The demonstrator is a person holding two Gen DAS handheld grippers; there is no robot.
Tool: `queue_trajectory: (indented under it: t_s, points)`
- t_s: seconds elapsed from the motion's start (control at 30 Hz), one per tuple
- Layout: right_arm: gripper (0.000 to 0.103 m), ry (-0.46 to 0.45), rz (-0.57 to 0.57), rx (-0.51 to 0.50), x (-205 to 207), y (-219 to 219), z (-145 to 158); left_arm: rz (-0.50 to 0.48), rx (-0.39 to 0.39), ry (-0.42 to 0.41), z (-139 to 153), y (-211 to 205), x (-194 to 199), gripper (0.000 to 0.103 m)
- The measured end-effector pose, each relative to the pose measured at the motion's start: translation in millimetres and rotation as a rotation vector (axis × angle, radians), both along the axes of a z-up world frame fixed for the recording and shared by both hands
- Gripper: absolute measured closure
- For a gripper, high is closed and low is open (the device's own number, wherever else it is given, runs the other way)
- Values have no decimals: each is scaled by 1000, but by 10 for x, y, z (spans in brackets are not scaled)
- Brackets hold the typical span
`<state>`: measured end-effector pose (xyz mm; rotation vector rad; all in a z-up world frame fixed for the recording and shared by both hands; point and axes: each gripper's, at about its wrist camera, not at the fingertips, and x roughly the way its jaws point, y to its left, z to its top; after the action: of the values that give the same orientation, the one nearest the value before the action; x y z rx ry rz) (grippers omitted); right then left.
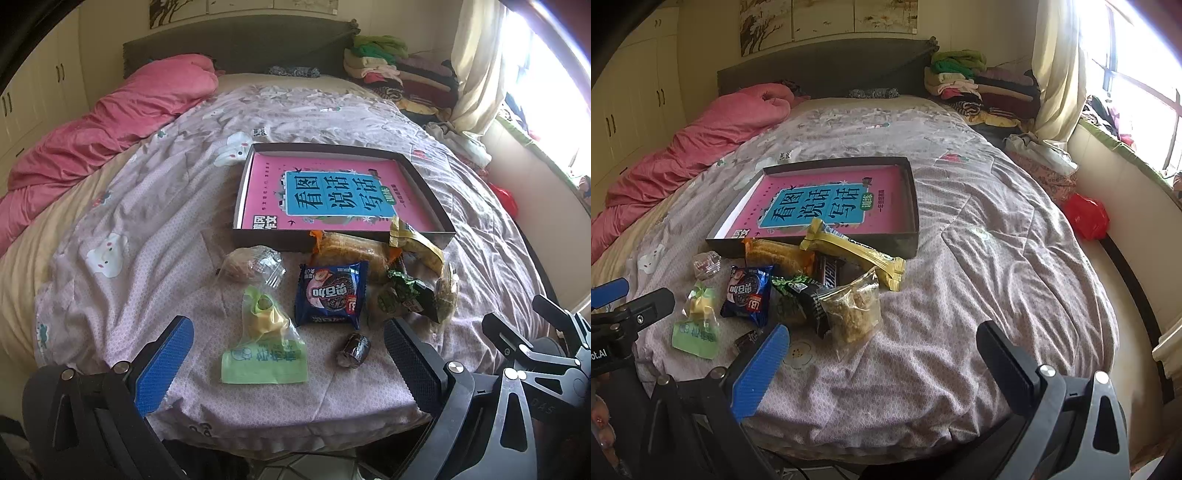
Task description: Organize snacks
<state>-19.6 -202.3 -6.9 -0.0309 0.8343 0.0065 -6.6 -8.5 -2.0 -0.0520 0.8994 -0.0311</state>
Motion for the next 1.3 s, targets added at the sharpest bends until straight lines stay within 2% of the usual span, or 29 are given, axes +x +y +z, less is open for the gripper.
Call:
queue_trajectory:
  t_s: [1.3]
  points:
    - [1,5,1,0,25,1,-13,0,-1,6,-28,-13,-1,0]
